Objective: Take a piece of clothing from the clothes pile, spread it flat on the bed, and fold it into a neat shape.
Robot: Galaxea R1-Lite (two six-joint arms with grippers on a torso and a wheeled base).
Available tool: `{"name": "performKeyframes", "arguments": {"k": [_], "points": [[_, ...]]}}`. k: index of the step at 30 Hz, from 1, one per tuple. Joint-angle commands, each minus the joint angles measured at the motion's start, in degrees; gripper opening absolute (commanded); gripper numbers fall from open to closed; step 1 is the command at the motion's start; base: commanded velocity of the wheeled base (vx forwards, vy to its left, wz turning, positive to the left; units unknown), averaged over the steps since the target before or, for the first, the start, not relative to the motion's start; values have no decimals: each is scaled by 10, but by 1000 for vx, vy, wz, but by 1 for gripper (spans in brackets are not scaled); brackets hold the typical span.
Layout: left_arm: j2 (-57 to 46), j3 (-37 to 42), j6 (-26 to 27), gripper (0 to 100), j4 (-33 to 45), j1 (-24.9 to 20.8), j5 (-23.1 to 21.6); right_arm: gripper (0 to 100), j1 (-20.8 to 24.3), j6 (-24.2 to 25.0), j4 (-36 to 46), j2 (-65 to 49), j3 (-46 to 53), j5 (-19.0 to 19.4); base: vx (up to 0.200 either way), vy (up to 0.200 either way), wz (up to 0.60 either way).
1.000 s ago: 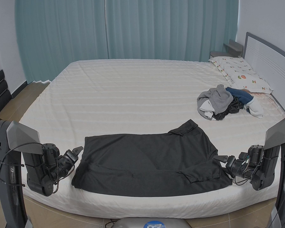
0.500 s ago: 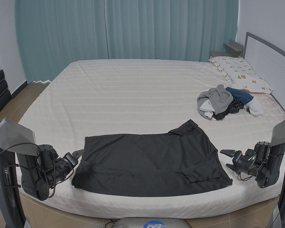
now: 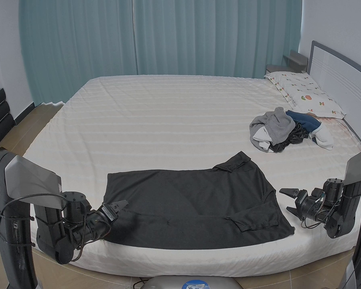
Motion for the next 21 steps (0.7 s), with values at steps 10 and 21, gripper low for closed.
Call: {"name": "performKeyframes", "arguments": {"k": [10, 21], "points": [[78, -29, 57, 100, -10, -21, 43, 100, 5, -1, -6, 7, -1, 0, 0, 0, 0], [76, -24, 68, 100, -10, -4, 134, 100, 4, -1, -6, 4, 2, -1, 0, 0, 0]]}}
